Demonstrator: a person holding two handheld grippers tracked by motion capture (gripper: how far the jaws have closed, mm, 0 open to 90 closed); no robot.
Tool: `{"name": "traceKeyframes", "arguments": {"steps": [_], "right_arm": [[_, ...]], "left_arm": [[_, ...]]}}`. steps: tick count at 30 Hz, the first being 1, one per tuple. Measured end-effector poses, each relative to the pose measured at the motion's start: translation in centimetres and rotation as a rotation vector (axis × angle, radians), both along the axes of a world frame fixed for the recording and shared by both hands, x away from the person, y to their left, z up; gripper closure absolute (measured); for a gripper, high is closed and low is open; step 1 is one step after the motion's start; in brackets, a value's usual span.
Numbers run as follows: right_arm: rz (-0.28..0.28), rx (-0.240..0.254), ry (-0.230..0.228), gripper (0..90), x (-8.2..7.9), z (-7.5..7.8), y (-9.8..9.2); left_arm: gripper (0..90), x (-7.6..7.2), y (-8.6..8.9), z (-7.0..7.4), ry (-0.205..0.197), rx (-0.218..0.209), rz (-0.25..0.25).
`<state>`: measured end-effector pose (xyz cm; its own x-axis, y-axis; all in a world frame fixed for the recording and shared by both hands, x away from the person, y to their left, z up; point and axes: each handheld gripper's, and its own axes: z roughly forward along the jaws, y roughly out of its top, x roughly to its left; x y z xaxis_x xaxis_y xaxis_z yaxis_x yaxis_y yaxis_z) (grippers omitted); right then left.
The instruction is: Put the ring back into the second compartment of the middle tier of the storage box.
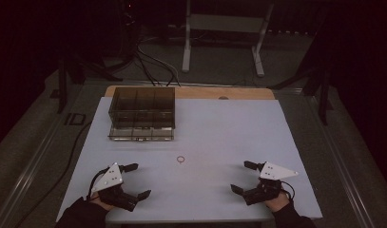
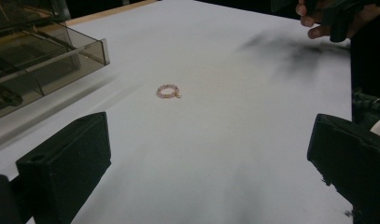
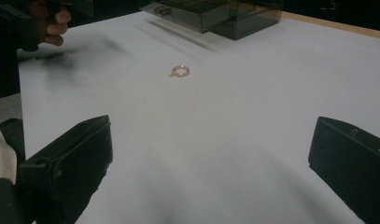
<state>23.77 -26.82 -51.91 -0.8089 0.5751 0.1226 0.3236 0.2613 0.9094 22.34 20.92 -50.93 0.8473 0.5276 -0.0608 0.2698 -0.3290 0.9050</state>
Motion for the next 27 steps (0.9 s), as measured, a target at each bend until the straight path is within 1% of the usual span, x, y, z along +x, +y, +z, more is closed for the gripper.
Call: {"name": "traceKeyframes", "arguments": {"steps": [6, 8, 10, 12, 14, 17, 19, 20, 21, 24, 27], "right_arm": [[0.004, -0.005, 0.001, 0.0, 0.03, -0.16, -0.22], [0.007, 0.001, 0.004, 0.0, 0.04, -0.18, -0.3], [0.007, -0.002, 0.005, 0.0, 0.0, -0.24, -0.29], [0.012, -0.01, 0.009, 0.0, -0.05, -0.27, -0.23], [0.016, -0.021, 0.013, 0.0, -0.09, -0.27, -0.13], [0.022, -0.026, 0.006, 0.0, -0.13, -0.21, 0.0], [0.02, -0.028, 0.002, 0.0, -0.12, -0.16, 0.04], [0.021, -0.024, 0.001, 0.0, -0.12, -0.1, 0.08], [0.014, -0.018, -0.001, 0.0, -0.11, -0.02, 0.16], [0.018, -0.029, 0.001, 0.0, -0.21, 0.0, 0.22], [0.015, -0.027, -0.005, 0.0, -0.23, 0.08, 0.27]], "left_arm": [[0.9, 0.16, -0.36, -0.06, -0.002, 0.013, -0.009], [0.9, 0.18, -0.42, -0.08, -0.005, 0.017, -0.008], [0.9, 0.26, -0.45, -0.14, -0.001, 0.019, -0.002], [0.9, 0.33, -0.43, -0.23, 0.007, 0.025, -0.004], [0.9, 0.29, -0.43, -0.28, 0.007, 0.029, -0.009], [0.9, 0.17, -0.44, -0.24, -0.001, 0.029, -0.015], [0.9, 0.14, -0.42, -0.26, -0.001, 0.032, -0.015], [0.9, 0.17, -0.33, -0.33, 0.001, 0.042, -0.015], [0.9, 0.19, -0.34, -0.38, 0.005, 0.042, -0.012], [0.9, 0.19, -0.37, -0.45, 0.006, 0.049, -0.018], [0.9, 0.14, -0.44, -0.43, 0.006, 0.053, -0.026]]}}
